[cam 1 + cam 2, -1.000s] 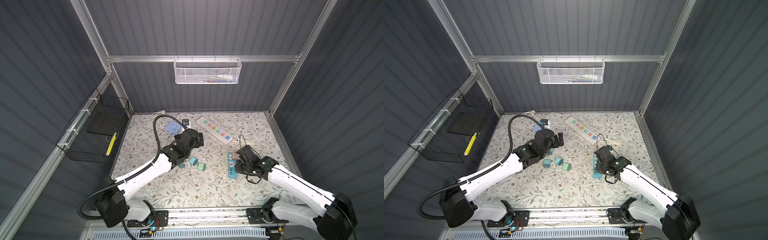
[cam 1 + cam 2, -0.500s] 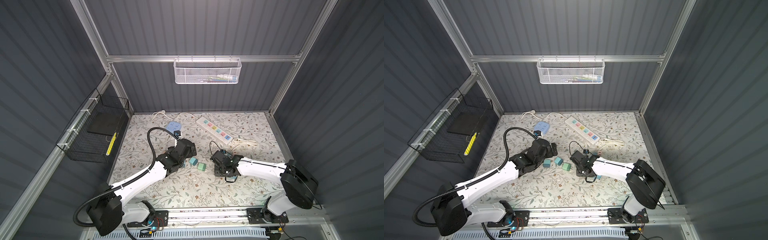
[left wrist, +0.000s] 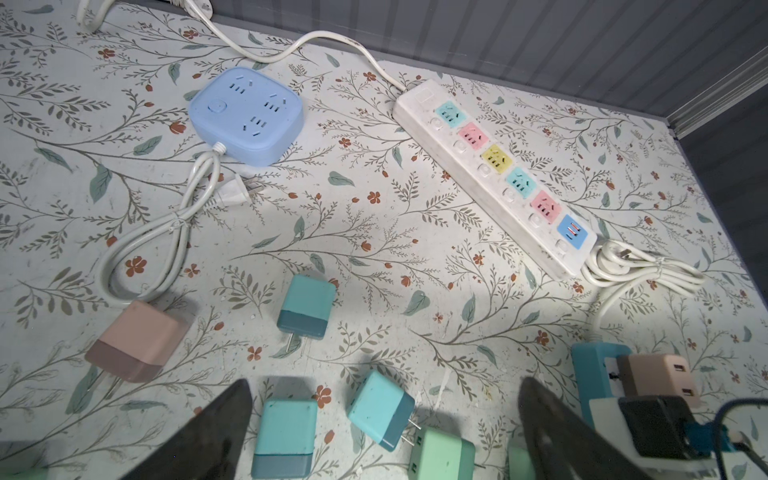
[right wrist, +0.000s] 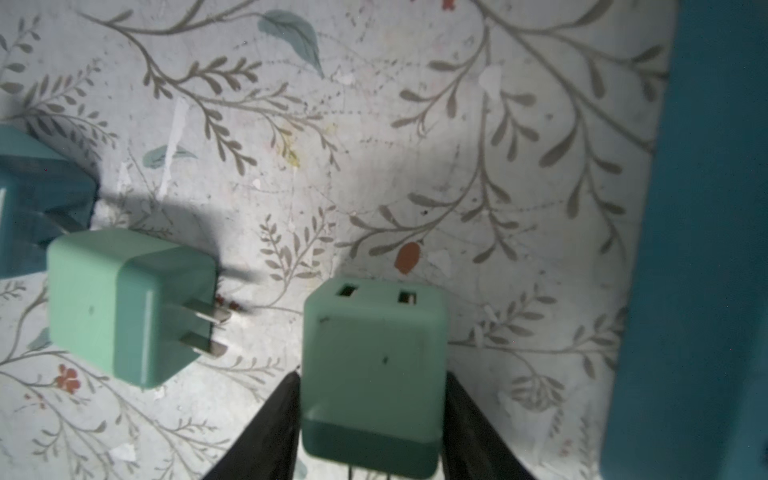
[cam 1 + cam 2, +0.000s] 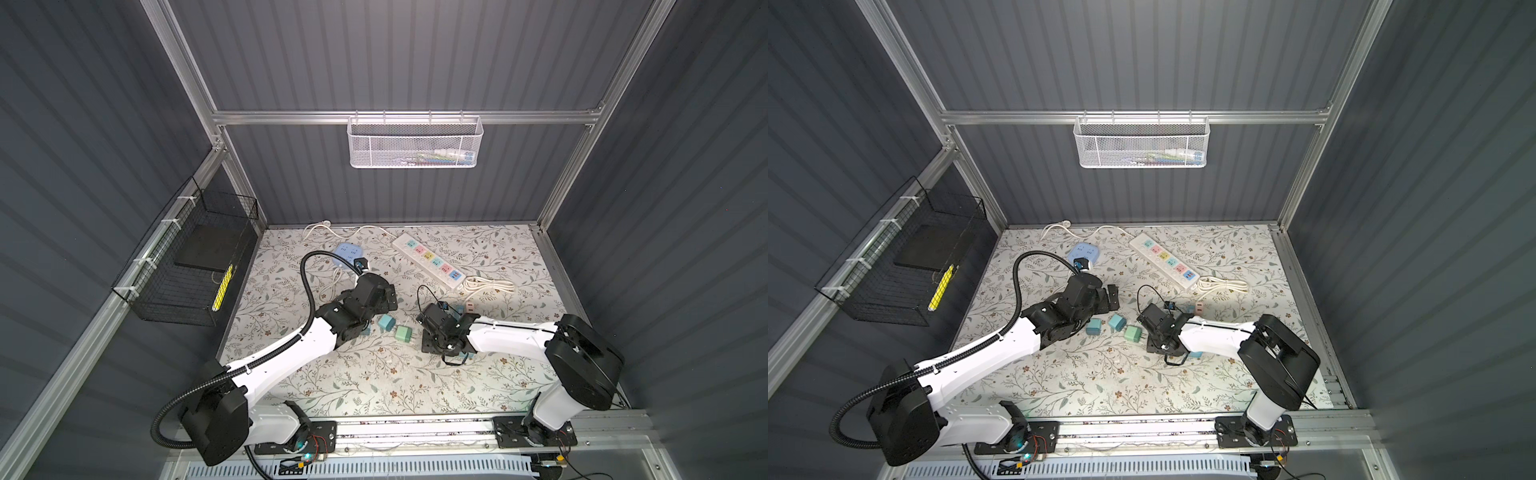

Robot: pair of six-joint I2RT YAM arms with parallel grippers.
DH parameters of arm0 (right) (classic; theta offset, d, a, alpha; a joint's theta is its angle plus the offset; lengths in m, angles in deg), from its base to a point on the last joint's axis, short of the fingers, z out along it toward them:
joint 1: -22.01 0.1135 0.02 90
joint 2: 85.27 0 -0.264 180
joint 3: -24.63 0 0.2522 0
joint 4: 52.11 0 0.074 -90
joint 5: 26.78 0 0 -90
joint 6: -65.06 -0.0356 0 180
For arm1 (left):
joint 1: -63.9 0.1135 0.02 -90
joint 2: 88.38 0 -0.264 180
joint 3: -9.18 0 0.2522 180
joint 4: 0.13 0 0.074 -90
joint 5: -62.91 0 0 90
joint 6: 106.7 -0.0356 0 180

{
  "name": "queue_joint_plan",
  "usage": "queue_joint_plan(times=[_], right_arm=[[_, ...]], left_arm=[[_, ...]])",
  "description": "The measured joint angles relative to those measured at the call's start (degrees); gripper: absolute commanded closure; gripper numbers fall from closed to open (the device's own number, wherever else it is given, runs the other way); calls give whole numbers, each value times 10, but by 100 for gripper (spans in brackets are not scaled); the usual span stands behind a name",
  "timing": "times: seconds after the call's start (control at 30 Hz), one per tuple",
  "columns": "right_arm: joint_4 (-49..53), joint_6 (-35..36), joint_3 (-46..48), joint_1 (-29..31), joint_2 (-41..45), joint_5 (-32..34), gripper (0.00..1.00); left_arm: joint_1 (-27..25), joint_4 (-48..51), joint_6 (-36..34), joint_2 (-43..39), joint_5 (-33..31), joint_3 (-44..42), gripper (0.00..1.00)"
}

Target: Insert the plug

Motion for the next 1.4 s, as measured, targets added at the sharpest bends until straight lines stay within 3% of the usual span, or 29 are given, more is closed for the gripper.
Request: queue_joint_plan(times=[0.3,0.53,0.77,0.9,1.13,1.4], right_arm=[[-20,-12,5,9,14,-31,35],[-14,-15,25,9,114,-34,34],[69,12,75,7,269,64,26],[91,34,137,-6,367,106,27],[113,50,216,-81,467,98,29],[123,103,215,-168,514,80,36]], left_arm=[[0,26,-21,-8,7,0,0],[0,53,-52,-6,46,16,5],[-7,122,-134,99,113,104,18],[-48,160,-189,167,140,162,26],[-148,197,-263,279,173,219,30],[-146,225,-309,351,200,274,28]])
